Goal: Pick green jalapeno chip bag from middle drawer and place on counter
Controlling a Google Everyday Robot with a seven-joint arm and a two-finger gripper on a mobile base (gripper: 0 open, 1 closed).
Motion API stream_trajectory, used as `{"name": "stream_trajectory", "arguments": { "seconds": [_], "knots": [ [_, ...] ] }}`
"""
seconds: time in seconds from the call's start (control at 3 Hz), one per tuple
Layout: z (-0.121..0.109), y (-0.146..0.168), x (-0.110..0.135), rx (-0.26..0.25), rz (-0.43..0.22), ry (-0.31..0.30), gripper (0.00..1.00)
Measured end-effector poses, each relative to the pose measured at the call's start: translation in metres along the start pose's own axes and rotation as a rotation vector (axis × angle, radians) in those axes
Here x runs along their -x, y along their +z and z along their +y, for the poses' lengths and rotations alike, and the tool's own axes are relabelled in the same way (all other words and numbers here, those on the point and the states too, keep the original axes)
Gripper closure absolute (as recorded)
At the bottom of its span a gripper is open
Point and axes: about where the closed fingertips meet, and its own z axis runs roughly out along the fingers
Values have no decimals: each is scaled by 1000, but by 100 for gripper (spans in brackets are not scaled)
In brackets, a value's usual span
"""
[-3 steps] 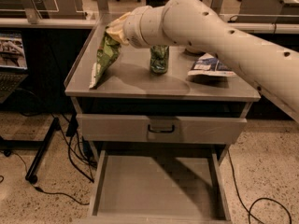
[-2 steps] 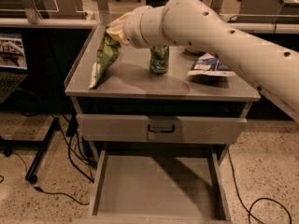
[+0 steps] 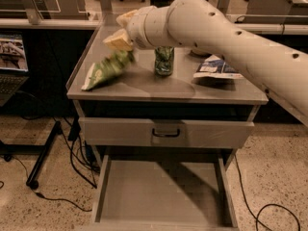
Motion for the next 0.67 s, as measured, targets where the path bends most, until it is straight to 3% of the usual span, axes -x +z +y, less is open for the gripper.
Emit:
{"name": "stream_trajectory", "arguments": {
  "seconds": [0.33,0.67],
  "knots": [
    [0,0,0,0,0,0,0],
    [0,0,0,0,0,0,0]
  ]
}}
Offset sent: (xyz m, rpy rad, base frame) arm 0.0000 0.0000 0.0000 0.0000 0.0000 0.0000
